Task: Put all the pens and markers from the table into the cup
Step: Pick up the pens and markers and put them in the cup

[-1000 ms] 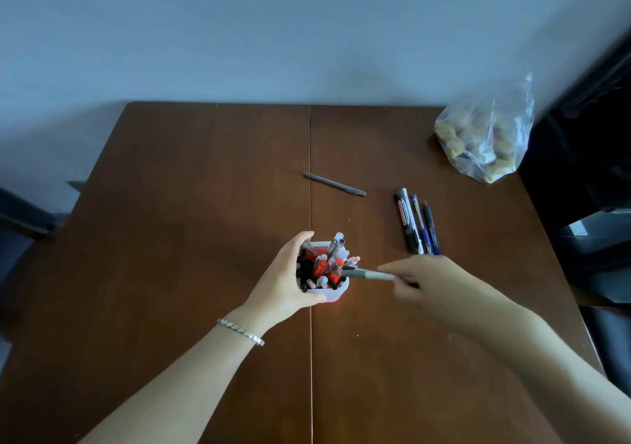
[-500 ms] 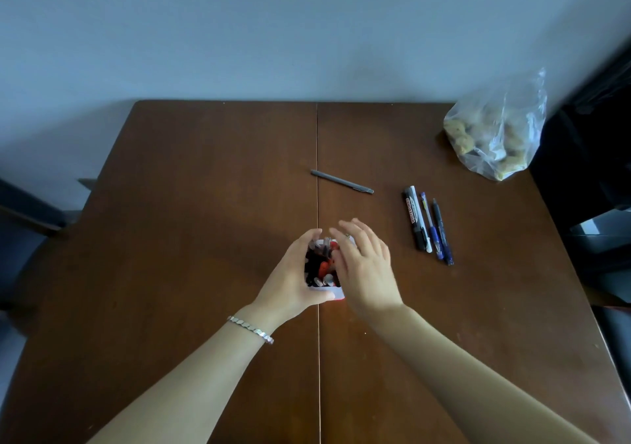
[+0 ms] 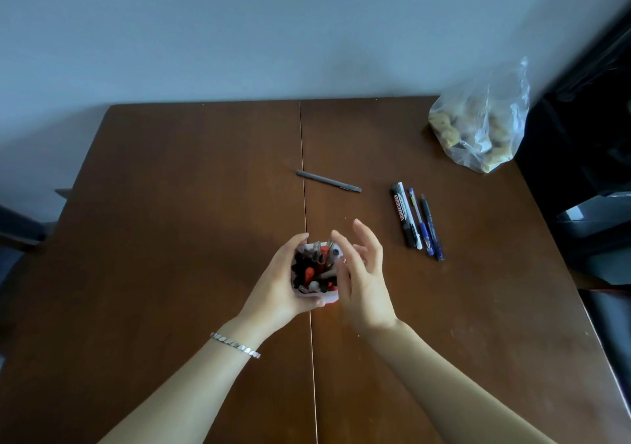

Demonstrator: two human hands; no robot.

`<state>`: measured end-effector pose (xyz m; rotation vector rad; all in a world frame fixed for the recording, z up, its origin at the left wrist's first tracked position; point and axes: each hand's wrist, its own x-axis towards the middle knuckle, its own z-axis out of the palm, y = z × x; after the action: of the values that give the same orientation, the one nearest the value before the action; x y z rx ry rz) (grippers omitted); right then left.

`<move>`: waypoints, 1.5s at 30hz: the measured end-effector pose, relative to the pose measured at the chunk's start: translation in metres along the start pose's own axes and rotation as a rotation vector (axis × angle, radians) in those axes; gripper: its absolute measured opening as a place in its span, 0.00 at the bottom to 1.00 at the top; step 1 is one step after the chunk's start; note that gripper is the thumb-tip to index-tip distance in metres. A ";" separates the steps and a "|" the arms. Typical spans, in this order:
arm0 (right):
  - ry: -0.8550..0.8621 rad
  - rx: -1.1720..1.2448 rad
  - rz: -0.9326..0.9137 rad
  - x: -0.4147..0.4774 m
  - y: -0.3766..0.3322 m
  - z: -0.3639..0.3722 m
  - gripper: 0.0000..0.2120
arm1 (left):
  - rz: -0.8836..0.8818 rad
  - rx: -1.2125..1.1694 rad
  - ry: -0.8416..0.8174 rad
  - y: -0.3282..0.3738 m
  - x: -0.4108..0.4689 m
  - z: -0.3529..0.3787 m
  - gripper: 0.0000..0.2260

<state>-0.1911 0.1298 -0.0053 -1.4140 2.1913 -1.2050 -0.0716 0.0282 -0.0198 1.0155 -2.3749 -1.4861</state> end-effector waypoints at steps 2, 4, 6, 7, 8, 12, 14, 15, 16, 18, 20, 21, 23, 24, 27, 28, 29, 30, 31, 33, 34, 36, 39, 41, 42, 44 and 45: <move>0.029 0.075 0.042 0.002 -0.002 -0.002 0.25 | 0.003 0.000 -0.012 -0.001 0.001 0.000 0.42; -0.055 0.109 0.145 0.003 -0.005 -0.004 0.28 | 0.005 -0.001 -0.014 0.000 0.000 -0.001 0.42; -0.110 0.064 0.134 0.002 -0.005 -0.004 0.29 | 0.006 -0.002 -0.007 0.001 0.000 -0.001 0.42; -0.117 0.034 0.085 0.003 -0.003 -0.004 0.28 | 0.003 -0.003 -0.003 0.002 0.001 0.000 0.42; -0.137 0.004 0.046 0.003 -0.003 -0.004 0.27 | -0.003 -0.002 0.003 0.003 0.001 0.000 0.42; -0.323 -0.207 -0.033 0.014 -0.009 0.001 0.32 | -0.041 -0.033 0.001 0.004 0.002 0.001 0.40; -0.394 -0.331 -0.047 0.023 -0.016 0.004 0.38 | -0.026 -0.027 0.006 0.005 0.003 0.002 0.35; -0.427 -0.402 -0.071 0.027 -0.019 0.004 0.41 | -0.007 0.036 0.015 0.007 0.003 0.003 0.32; -0.467 -0.476 -0.102 0.029 -0.021 0.004 0.42 | 0.019 0.103 0.022 0.010 0.003 0.003 0.31; -0.567 -0.481 -0.119 0.030 -0.025 -0.004 0.39 | 0.026 0.132 0.024 0.009 0.004 0.003 0.31; -0.637 -0.188 0.020 0.032 -0.027 -0.023 0.30 | 0.005 0.039 0.013 0.010 0.003 0.001 0.36; -0.597 -0.015 0.117 0.032 -0.022 -0.033 0.26 | 0.000 0.006 0.013 0.011 0.001 -0.001 0.38; -0.324 0.090 0.242 0.035 0.001 -0.053 0.18 | -0.010 0.035 0.008 0.011 -0.001 -0.002 0.42; -0.198 0.024 0.304 0.037 0.019 -0.062 0.16 | -0.008 0.051 0.019 0.009 -0.002 -0.001 0.43; -0.096 -0.218 0.562 0.047 0.072 -0.081 0.14 | 0.019 0.058 0.056 0.015 0.005 0.005 0.43; -0.117 -0.271 0.613 0.051 0.086 -0.083 0.15 | 0.026 0.049 0.070 0.018 0.009 0.007 0.44; -0.147 -0.317 0.641 0.056 0.096 -0.084 0.16 | 0.028 0.031 0.080 0.023 0.013 0.008 0.44; -0.179 -0.352 0.653 0.061 0.104 -0.082 0.16 | 0.021 0.008 0.091 0.029 0.018 0.009 0.46; -0.204 -0.380 0.651 0.067 0.109 -0.079 0.16 | 0.013 -0.012 0.096 0.036 0.024 0.009 0.47; -0.267 -0.458 0.648 0.077 0.115 -0.068 0.16 | 0.022 -0.013 0.092 0.043 0.037 0.011 0.47; -0.301 -0.508 0.646 0.081 0.117 -0.062 0.15 | 0.035 -0.008 0.085 0.044 0.043 0.013 0.46; -0.343 -0.619 0.629 0.084 0.121 -0.048 0.16 | 0.042 0.005 0.070 0.047 0.050 0.015 0.45; -0.346 -0.708 0.603 0.088 0.125 -0.033 0.22 | 0.035 0.030 0.061 0.046 0.054 0.015 0.44; -0.344 -0.722 0.586 0.089 0.125 -0.028 0.24 | 0.020 0.035 0.060 0.046 0.054 0.014 0.44; -0.341 -0.732 0.570 0.088 0.125 -0.026 0.24 | 0.014 0.034 0.062 0.045 0.054 0.014 0.44; -0.344 -0.726 0.547 0.083 0.123 -0.023 0.25 | -0.003 0.025 0.065 0.045 0.052 0.012 0.44; -0.357 -0.713 0.555 0.079 0.120 -0.023 0.26 | -0.010 0.021 0.067 0.045 0.050 0.011 0.44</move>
<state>-0.3184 0.0957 -0.0664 -0.9741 2.5772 0.0312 -0.1353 0.0182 0.0026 1.0661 -2.3477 -1.4107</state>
